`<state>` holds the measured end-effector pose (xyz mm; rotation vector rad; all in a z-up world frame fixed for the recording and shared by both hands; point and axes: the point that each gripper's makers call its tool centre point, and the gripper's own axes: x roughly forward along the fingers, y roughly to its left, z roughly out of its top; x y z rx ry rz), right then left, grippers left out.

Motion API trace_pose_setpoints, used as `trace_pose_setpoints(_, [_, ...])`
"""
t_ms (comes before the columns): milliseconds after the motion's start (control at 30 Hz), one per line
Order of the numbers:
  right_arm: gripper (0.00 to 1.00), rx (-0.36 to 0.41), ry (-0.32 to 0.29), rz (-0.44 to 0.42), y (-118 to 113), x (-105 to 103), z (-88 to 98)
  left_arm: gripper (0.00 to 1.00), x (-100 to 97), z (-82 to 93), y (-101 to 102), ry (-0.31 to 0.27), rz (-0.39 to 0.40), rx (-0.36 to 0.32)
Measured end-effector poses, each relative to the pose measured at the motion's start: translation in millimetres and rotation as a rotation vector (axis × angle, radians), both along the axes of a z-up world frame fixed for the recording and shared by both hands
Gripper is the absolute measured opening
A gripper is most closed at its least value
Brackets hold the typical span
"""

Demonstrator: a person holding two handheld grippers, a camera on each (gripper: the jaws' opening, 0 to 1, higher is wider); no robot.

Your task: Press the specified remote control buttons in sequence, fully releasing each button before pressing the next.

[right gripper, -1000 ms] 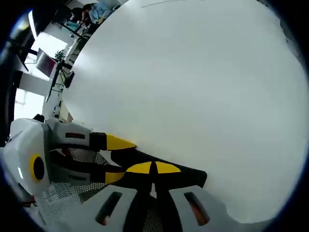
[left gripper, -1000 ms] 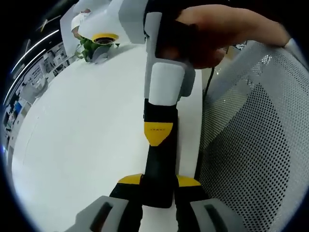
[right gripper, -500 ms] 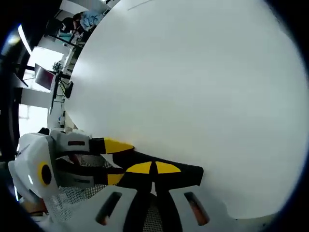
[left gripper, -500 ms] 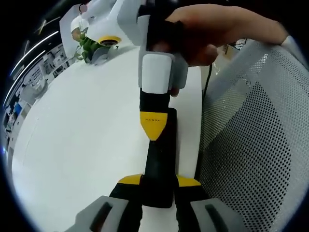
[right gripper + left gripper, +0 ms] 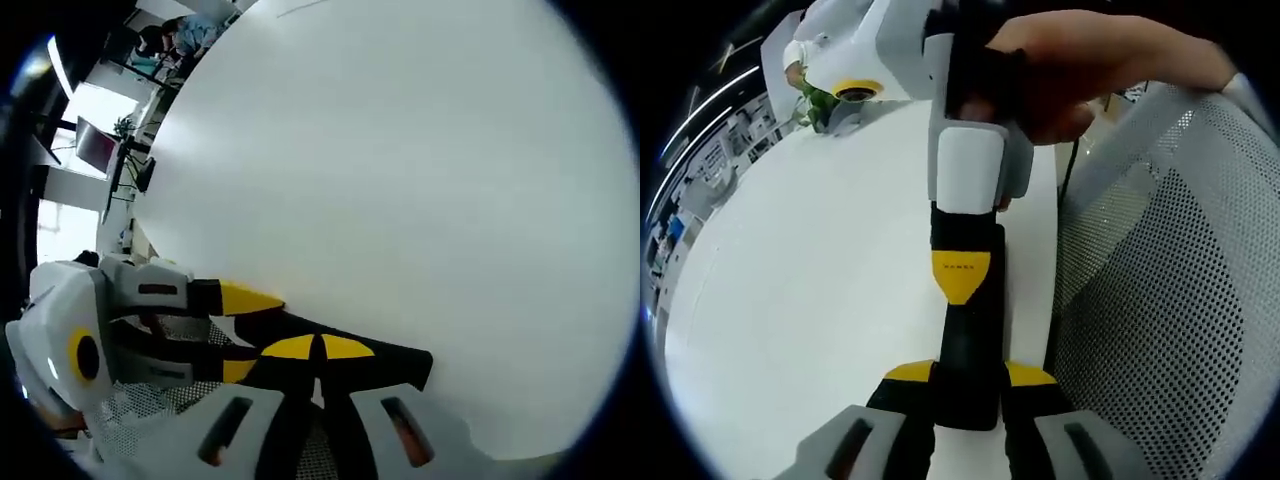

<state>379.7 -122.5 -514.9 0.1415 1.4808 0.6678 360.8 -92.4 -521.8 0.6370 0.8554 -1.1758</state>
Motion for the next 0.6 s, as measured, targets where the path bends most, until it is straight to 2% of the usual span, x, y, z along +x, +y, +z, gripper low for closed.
trace_pose_setpoints(200, [0.00,0.002,0.001,-0.005,1.3,2.0,-1.3,0.25,0.0,0.8,-0.4,0.001,0.000,-0.002])
trace_pose_setpoints(367, [0.00,-0.003,-0.009,0.024,1.8,0.2,0.7,0.25,-1.0,1.5,-0.6,-0.001,-0.001,-0.002])
trace_pose_setpoints(467, [0.00,0.004,0.019,0.005,0.0,-1.9,1.4,0.25,-1.4,1.9,-0.5,-0.001,-0.001,-0.002])
trace_pose_setpoints(533, [0.00,0.011,0.078,0.003,-0.9,-8.9,2.6,0.25,-1.5,2.1,-0.6,0.000,-0.001,-0.002])
trace_pose_setpoints(567, [0.00,0.009,0.053,-0.004,-2.7,-4.8,1.0,0.25,-1.7,2.4,-0.8,-0.001,-0.003,-0.002])
trace_pose_setpoints(600, [0.00,0.008,0.059,-0.009,-2.5,-5.0,1.6,0.25,-1.9,2.6,-0.8,-0.001,-0.003,-0.002])
